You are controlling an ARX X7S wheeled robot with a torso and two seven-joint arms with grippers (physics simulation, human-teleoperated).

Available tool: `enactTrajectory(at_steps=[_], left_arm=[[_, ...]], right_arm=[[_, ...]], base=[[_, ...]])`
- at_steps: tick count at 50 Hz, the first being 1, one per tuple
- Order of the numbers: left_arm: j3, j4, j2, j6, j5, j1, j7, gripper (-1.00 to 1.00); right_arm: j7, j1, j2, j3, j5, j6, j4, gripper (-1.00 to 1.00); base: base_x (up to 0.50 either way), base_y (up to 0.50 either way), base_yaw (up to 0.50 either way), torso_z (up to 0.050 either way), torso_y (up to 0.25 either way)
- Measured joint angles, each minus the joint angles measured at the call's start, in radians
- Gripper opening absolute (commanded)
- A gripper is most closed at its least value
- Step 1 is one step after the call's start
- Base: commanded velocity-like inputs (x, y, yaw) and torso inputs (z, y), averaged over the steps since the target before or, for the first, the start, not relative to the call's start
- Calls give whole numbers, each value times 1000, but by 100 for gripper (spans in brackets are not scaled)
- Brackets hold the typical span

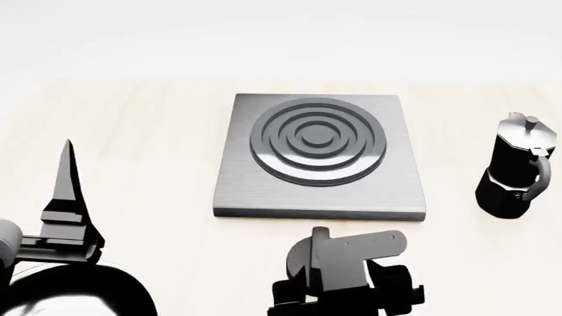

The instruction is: Turn on the stove.

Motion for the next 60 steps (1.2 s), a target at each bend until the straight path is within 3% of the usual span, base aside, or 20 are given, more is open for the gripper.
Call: enactTrajectory(at_steps=[39,60], left_arm=[[6,1,-7,0,-10,-2,-13,100],[10,-9,-12,13,-11,0,-17,100]], right_arm=[[-28,31,-12,-16,2,-39,111,100],[18,-12,19,8,15,-46,43,100]], base=[[0,0,0,0,0],[0,0,0,0,0]])
